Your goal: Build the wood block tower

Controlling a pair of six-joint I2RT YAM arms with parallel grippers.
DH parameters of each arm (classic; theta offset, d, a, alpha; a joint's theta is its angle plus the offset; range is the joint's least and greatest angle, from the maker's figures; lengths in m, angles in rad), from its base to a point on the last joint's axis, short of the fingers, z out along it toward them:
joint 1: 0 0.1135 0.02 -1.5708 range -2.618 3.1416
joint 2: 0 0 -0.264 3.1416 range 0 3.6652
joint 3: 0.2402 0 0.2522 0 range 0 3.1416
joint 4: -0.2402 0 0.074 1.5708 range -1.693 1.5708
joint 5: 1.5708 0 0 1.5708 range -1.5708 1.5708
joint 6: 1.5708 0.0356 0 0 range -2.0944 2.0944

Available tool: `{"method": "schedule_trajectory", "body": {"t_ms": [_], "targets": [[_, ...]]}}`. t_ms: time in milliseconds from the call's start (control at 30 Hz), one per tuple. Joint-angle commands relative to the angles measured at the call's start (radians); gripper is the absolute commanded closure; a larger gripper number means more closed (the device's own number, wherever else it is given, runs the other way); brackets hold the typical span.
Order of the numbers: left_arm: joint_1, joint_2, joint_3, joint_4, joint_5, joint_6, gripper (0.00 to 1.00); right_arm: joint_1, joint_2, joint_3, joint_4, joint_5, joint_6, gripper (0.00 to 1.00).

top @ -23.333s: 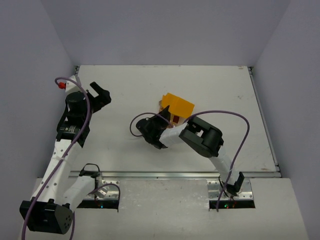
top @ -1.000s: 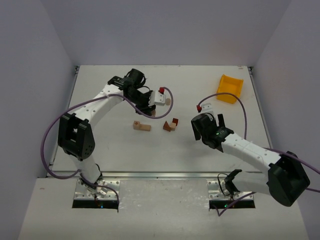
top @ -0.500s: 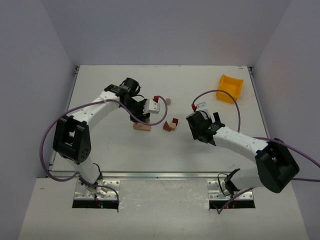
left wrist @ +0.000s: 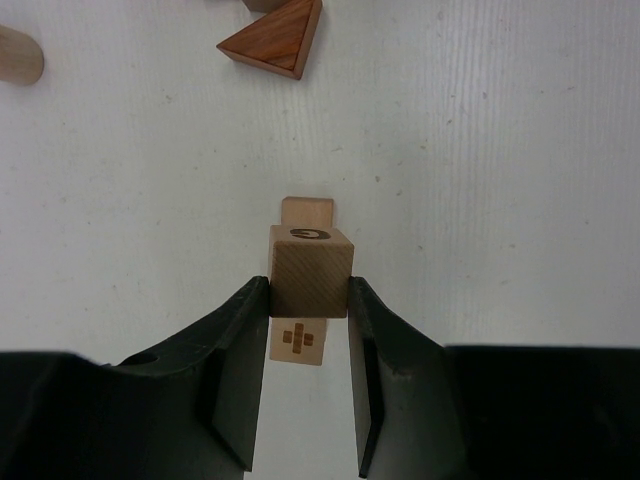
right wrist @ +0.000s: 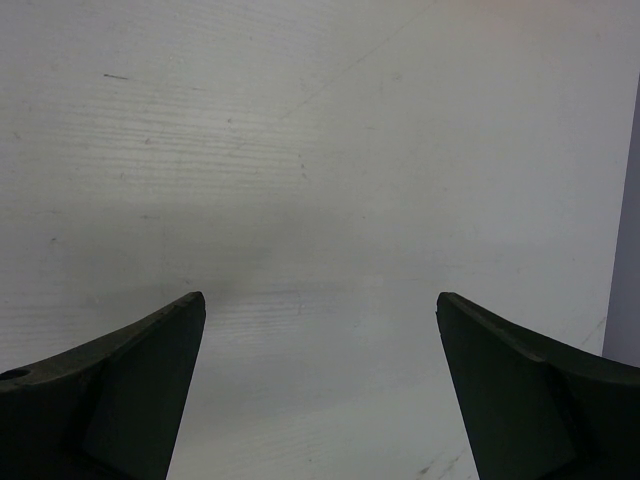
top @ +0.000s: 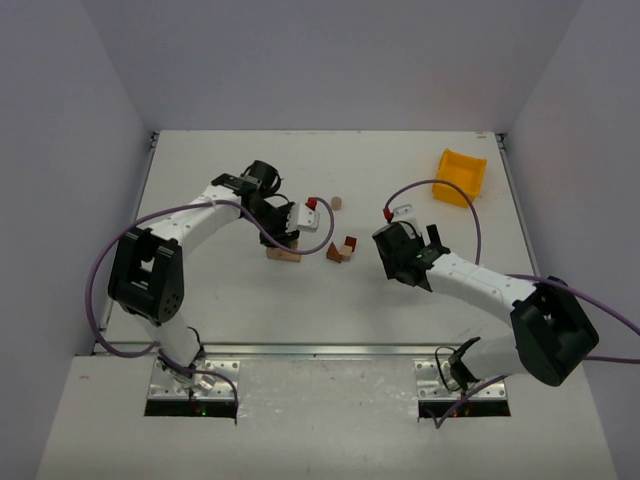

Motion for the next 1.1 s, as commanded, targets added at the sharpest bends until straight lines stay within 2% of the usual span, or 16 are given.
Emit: {"method": "schedule_trajectory", "body": {"t_ms": [0,1067], "targets": [[0.015,0.005,-0.029,0.023,0.011,0.043,0.99,-0.004,-0.014,0.026,0.033,0.029,0.004,0.01],[0.045,0.044,-0.081,0.102,0.002,0.028,0.95,-0.004,0.029,0.036,0.031,0.023,0.003,0.01]]}}
